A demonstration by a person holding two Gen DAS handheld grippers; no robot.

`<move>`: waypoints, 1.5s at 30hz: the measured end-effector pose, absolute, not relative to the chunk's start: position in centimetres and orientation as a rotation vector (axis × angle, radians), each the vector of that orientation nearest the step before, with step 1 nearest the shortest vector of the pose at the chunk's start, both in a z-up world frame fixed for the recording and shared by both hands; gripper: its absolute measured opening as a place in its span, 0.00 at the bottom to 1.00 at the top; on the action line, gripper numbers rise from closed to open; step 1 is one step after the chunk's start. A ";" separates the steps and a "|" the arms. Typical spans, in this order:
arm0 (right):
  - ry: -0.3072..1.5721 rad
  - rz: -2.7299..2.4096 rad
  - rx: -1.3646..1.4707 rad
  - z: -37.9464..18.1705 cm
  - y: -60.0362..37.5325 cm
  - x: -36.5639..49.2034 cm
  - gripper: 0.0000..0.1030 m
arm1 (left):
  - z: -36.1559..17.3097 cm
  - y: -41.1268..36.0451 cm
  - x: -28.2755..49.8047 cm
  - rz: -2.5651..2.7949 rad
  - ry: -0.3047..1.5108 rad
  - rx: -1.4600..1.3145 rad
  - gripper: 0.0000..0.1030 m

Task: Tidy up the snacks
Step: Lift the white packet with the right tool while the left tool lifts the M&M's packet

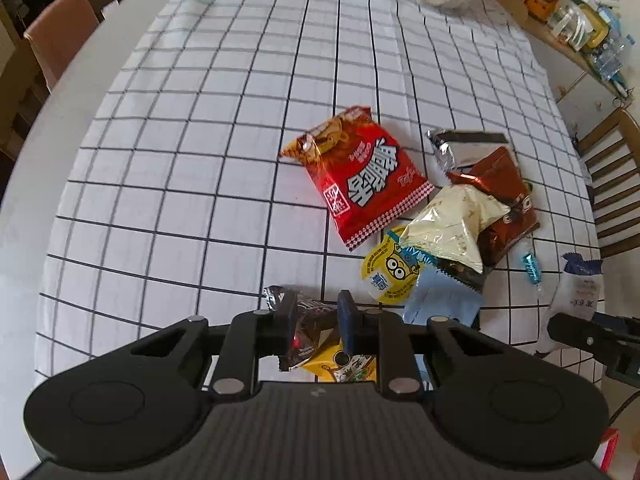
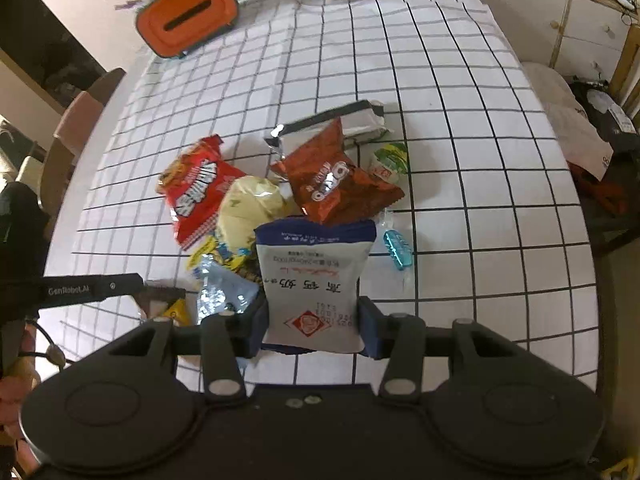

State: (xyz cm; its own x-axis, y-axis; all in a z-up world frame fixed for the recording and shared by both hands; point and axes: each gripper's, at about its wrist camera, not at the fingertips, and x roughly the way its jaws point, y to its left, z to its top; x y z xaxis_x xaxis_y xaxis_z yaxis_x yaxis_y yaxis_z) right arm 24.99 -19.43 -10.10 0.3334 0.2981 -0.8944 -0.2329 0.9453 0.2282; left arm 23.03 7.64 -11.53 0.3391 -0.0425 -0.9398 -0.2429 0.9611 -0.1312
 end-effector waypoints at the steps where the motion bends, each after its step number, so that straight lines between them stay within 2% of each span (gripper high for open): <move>1: 1.176 0.353 0.062 -9.7 -19.5 24.7 0.45 | -11.2 7.7 22.8 0.133 1.214 -0.267 0.21; 10: 1.162 0.410 0.066 -8.0 -19.7 22.6 0.45 | -11.9 8.0 22.5 0.153 1.240 -0.284 0.21; 12: 1.164 0.421 0.074 -7.9 -19.8 22.1 0.45 | -12.6 8.0 22.9 0.155 1.266 -0.286 0.25; 15: 1.172 0.428 0.079 -7.9 -19.8 21.8 0.45 | -13.8 7.7 23.3 0.146 1.283 -0.273 0.40; 16: 1.173 0.429 0.082 -8.0 -19.8 21.7 0.45 | -14.2 7.5 23.4 0.145 1.286 -0.259 0.51; 17: 1.176 0.427 0.088 -8.0 -19.8 21.7 0.45 | -14.5 7.3 23.5 0.143 1.284 -0.251 0.56; 28: 1.179 0.406 0.095 -8.5 -19.6 21.8 0.45 | -17.5 7.5 24.8 0.144 1.331 -0.249 0.55; 35: 1.182 0.401 0.094 -8.7 -19.4 21.9 0.45 | -17.4 7.7 24.9 0.125 1.312 -0.270 0.39; 45: 1.181 0.408 0.077 -8.4 -18.9 21.6 0.45 | -16.0 9.7 23.6 0.126 1.276 -0.363 0.37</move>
State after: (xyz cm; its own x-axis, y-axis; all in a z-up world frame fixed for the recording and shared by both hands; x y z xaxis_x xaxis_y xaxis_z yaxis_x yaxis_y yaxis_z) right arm 21.62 -18.94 -8.40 0.3160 0.3495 -0.8821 -0.2699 0.9244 0.2695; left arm 23.58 9.69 -16.04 0.2929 -0.1072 -0.9501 -0.2916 0.9363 -0.1956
